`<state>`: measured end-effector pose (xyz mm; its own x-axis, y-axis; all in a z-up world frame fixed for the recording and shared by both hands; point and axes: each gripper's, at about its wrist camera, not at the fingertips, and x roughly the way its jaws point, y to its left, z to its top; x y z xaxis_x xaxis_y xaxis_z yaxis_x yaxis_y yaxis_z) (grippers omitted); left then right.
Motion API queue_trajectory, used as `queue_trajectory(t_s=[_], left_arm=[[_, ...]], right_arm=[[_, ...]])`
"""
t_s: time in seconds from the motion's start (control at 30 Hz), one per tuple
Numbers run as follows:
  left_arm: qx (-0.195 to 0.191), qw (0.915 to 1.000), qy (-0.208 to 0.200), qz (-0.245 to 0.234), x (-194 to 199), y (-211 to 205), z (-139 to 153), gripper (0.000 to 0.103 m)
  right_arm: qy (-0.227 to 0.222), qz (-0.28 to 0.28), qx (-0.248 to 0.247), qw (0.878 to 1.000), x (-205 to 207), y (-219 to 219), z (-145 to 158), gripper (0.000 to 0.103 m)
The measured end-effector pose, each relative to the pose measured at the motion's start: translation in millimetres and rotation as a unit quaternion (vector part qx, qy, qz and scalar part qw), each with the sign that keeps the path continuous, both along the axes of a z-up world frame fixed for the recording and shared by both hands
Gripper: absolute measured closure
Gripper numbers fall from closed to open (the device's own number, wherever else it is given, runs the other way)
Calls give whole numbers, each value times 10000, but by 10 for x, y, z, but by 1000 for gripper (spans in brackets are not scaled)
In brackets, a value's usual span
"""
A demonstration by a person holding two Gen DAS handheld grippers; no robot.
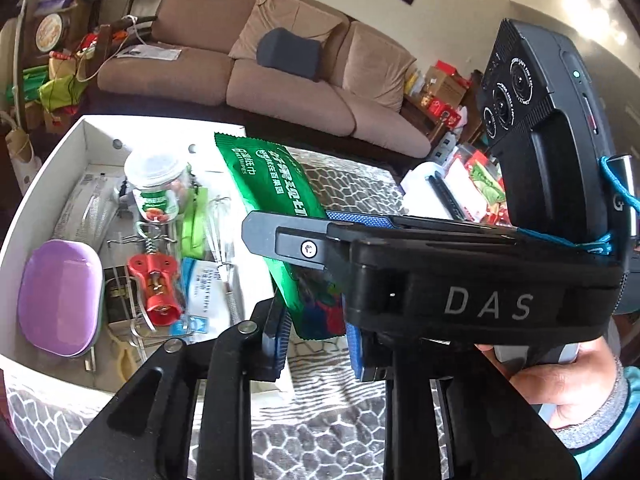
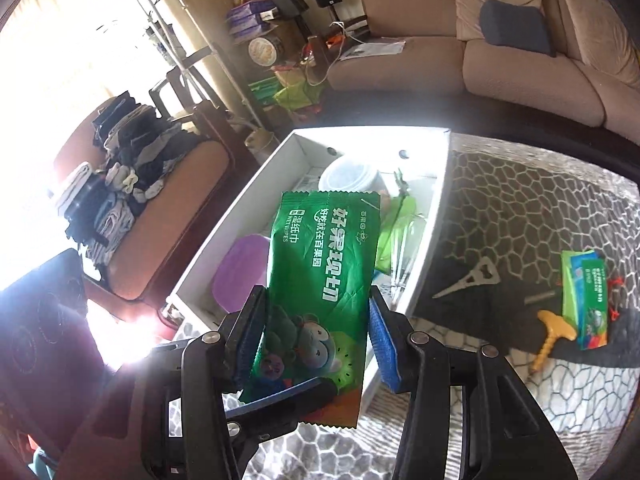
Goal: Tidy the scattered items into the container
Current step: 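Carry the green packet over the box and lower it inside, then open the right gripper to release the green packet in the box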
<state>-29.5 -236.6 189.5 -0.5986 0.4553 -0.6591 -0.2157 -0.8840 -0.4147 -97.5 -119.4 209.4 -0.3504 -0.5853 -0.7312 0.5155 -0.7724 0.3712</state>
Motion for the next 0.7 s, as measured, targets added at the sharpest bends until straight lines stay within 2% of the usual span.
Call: queue_trajectory(t_s=[0.03, 0.07, 0.1, 0.13, 0.23, 0.37, 0.57, 0.7], left_arm=[[-40, 10000, -41, 44, -14, -103, -36, 72], [-149, 9998, -95, 106, -36, -198, -80, 57], [-342, 9991, -147, 206, -58, -284, -126, 35], [-519, 9980, -174, 306, -74, -369, -178, 28], [-724, 9949, -284, 645, -111, -650, -339, 26], [-708, 9921, -499, 903, -176, -926, -566, 26], [-643, 9917, -639, 907, -169, -1035, -773, 26], [-671, 9919, -682, 841, -185, -974, -813, 22]], right_arm=[[-33, -4, 6, 10000, -33, -97, -44, 52], [-54, -15, 36, 10000, -68, -187, -84, 52], [-87, -41, 81, 9999, -112, -268, -139, 52], [-129, -92, 125, 9998, -161, -339, -199, 52], [-266, -330, 303, 9986, -300, -492, -396, 52], [-505, -621, 540, 9953, -445, -621, -707, 52], [-598, -882, 1067, 9886, -550, -690, -1048, 50], [-495, -902, 1237, 9870, -543, -671, -1072, 41]])
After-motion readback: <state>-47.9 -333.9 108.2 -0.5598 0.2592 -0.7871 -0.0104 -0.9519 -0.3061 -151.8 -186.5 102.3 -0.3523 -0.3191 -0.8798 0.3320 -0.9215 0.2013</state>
